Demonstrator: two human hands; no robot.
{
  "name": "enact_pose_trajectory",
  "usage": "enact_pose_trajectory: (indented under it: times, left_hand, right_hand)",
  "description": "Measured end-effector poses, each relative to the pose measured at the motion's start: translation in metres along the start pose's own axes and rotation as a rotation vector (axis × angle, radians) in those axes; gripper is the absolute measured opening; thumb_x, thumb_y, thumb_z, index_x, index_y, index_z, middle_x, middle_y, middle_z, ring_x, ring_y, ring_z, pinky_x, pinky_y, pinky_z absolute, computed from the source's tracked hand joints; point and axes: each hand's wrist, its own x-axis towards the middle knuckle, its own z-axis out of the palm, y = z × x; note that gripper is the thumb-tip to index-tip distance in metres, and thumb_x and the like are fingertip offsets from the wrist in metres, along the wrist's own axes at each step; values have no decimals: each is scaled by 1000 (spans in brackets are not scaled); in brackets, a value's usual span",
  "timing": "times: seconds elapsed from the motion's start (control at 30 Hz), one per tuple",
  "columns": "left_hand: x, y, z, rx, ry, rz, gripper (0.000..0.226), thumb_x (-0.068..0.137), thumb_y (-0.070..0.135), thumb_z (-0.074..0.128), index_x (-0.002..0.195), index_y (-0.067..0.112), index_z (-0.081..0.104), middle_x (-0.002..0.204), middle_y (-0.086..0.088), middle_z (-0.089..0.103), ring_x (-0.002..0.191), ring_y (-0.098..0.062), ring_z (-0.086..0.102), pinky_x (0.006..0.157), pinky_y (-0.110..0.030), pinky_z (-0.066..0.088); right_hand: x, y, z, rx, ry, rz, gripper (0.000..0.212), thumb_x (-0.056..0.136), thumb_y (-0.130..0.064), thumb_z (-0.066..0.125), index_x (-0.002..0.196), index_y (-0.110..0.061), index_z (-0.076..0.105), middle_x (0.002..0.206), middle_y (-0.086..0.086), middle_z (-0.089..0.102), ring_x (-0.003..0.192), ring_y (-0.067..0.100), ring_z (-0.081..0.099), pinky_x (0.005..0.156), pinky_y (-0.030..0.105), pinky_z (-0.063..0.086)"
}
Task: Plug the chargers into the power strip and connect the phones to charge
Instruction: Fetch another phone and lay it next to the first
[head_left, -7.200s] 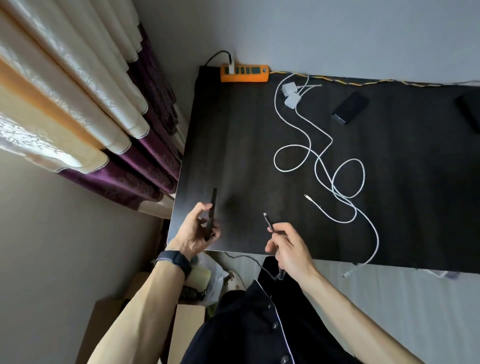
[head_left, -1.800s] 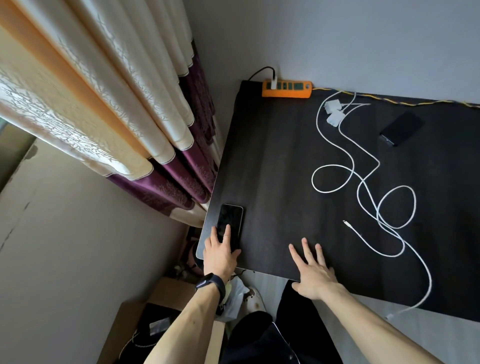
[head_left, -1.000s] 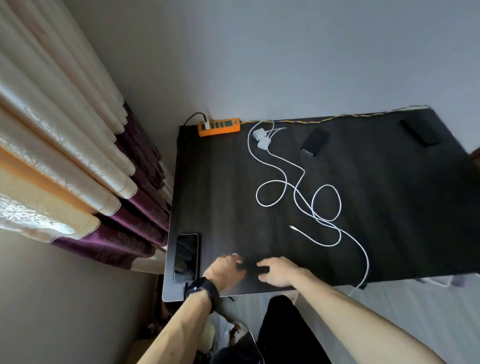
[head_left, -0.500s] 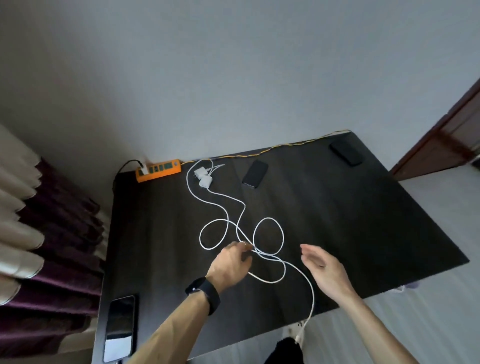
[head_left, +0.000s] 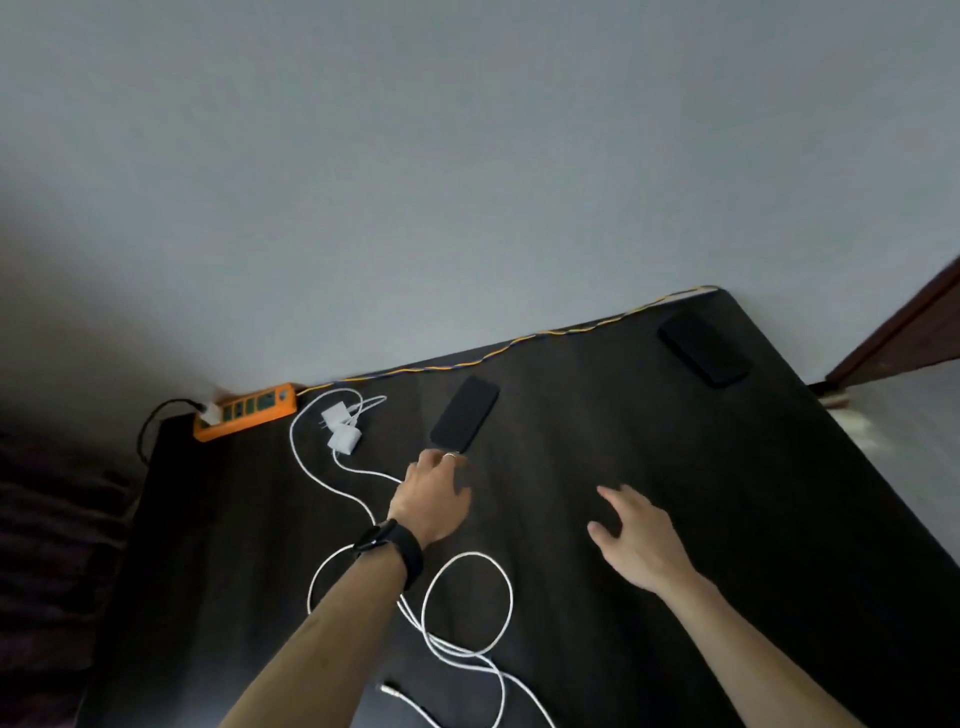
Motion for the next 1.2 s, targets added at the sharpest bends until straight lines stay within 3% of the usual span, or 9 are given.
enact_pose_trajectory:
  times: [0.23,0.43,0.67,0.77,0.83,0.93,1.03,1.1,1.2]
  left_hand:
    - [79,-1,28,111,-12,-93,68,87,47,59,148,30,34,157,-12,22,142,-36,29,114,-46,32]
    - [136,-5,45,196,-47,-137,77,89,44,58,154,36,17,160,-18,13,146,-39,19,117,-50,25]
    - [143,-8,61,138,-24,-185,68,88,36,61,149,35,32,135,-16,42,124,-38,41,96,-46,46]
    - [127,-1,53,-119,-10,-231,69,78,47,65,143,39,44,126,-9,57,116,-30,54,95,-37,49]
    - [111,10,42,-717,-67,-339,58,78,38,70,135,30,58,107,-3,66,88,-15,65,74,-25,54]
    - [68,20,27,-1435,-389,-414,53,73,29,73,126,23,66,97,-7,62,73,-18,61,63,-26,50]
    - [14,18,24,-1425,-463,-284,48,75,27,72,123,27,68,99,-7,63,81,-20,61,77,-30,51]
    - [-23,19,28,-1410,-421,-300,46,75,23,73,121,25,69,93,-7,62,78,-17,61,76,-29,54]
    - [-84,18,34,-1357,-331,-290,39,83,10,72,120,21,69,88,-4,62,77,-16,58,68,-24,52]
  right_hand:
    - [60,36,34,-322,-240,64,88,90,-68,48,152,-51,-13,163,-3,-30,149,39,-25,110,77,17]
    - [67,45,50,-356,-234,59,91,89,-72,45,149,-52,-19,160,-4,-36,147,39,-30,110,77,17]
    - [72,48,51,-376,-257,77,92,87,-74,45,149,-53,-20,160,-4,-36,147,38,-29,111,77,17]
    - [69,44,47,-378,-258,75,91,87,-73,46,149,-53,-18,161,-4,-35,148,38,-28,111,76,19]
    - [71,42,42,-370,-272,80,92,87,-71,49,150,-53,-15,161,-4,-33,149,39,-26,111,75,20]
    - [73,30,24,-308,-342,104,91,86,-72,51,155,-46,-3,166,0,-22,151,41,-17,118,67,18]
    - [60,-10,-2,88,-353,167,80,87,-73,49,155,-36,26,164,4,25,149,32,27,118,51,29]
    - [39,-42,-12,550,-313,188,71,89,-67,52,150,-33,37,143,6,56,122,25,62,107,47,47]
    - [-8,-81,-10,805,-294,67,65,89,-60,62,146,-40,36,116,3,69,83,21,77,75,38,63]
